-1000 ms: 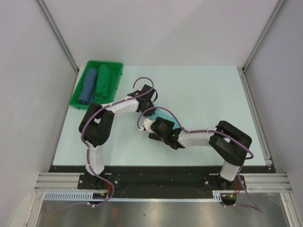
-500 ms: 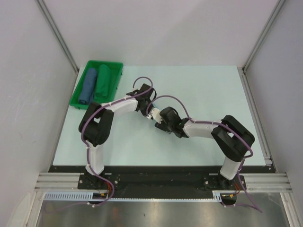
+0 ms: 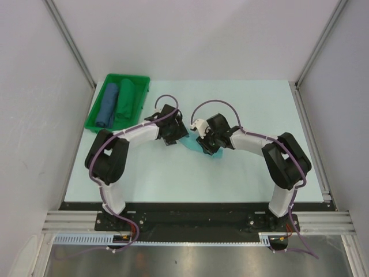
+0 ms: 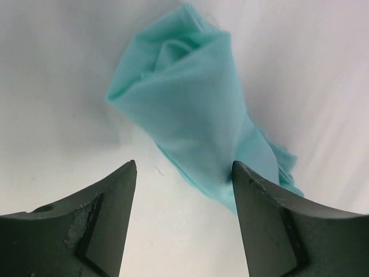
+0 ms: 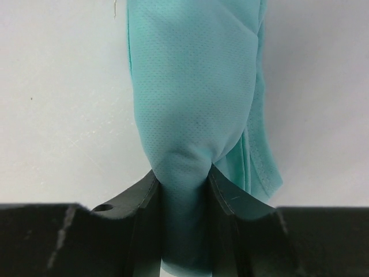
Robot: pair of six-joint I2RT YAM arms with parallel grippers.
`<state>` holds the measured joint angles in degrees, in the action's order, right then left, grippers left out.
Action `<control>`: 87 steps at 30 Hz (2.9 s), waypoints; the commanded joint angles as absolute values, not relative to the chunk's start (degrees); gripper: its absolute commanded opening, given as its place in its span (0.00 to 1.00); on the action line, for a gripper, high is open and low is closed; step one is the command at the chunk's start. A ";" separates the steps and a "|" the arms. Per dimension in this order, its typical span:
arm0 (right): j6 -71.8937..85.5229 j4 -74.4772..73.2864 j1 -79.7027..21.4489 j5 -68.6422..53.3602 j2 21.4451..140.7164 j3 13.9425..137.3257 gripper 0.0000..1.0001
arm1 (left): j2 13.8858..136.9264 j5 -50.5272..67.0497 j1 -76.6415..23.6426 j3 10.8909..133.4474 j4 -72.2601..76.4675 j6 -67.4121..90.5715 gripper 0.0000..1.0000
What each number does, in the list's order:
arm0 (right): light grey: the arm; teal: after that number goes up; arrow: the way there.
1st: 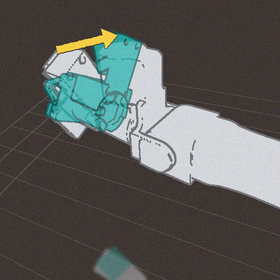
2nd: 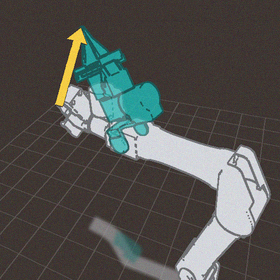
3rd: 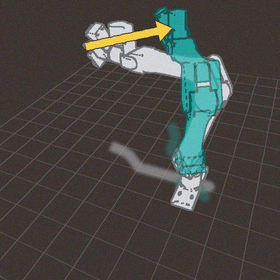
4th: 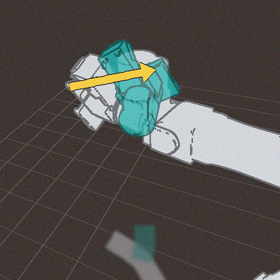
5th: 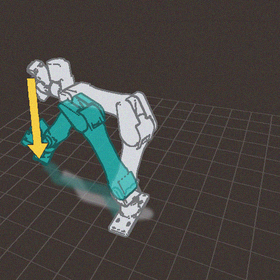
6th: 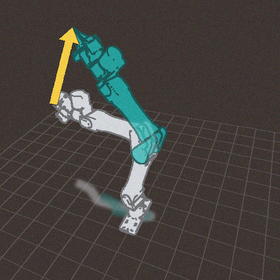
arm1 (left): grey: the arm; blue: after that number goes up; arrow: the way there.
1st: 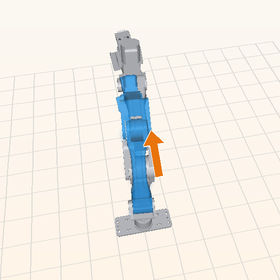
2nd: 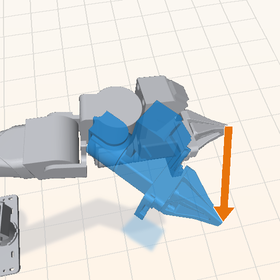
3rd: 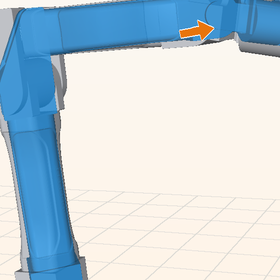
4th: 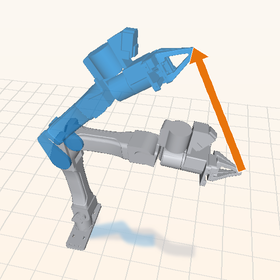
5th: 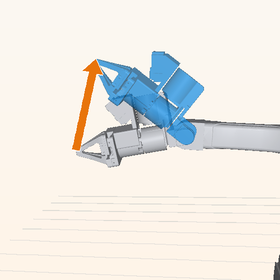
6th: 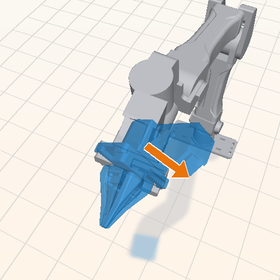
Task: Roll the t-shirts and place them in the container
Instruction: Roll the T-shirt to the center of the board, then pick up the T-shirt from the center of the board.
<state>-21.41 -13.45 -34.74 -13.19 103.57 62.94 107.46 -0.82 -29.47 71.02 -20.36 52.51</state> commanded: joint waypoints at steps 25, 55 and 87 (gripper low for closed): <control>-8.88 -19.51 -33.14 -16.61 107.67 65.66 0.28 | 104.85 -6.94 -37.44 61.16 -3.77 79.81 0.65; 7.55 -16.70 -33.05 -18.28 107.75 67.24 0.28 | 117.06 -7.21 -35.07 80.59 -23.20 62.85 0.66; 5.46 -20.20 -24.63 -18.54 95.02 69.43 0.75 | 126.91 -15.28 -32.52 94.31 -28.83 29.05 0.00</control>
<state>10.02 -17.08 -28.99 -18.24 100.95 66.70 123.90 -3.36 -35.75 93.43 -27.55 45.15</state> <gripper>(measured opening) 0.749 0.134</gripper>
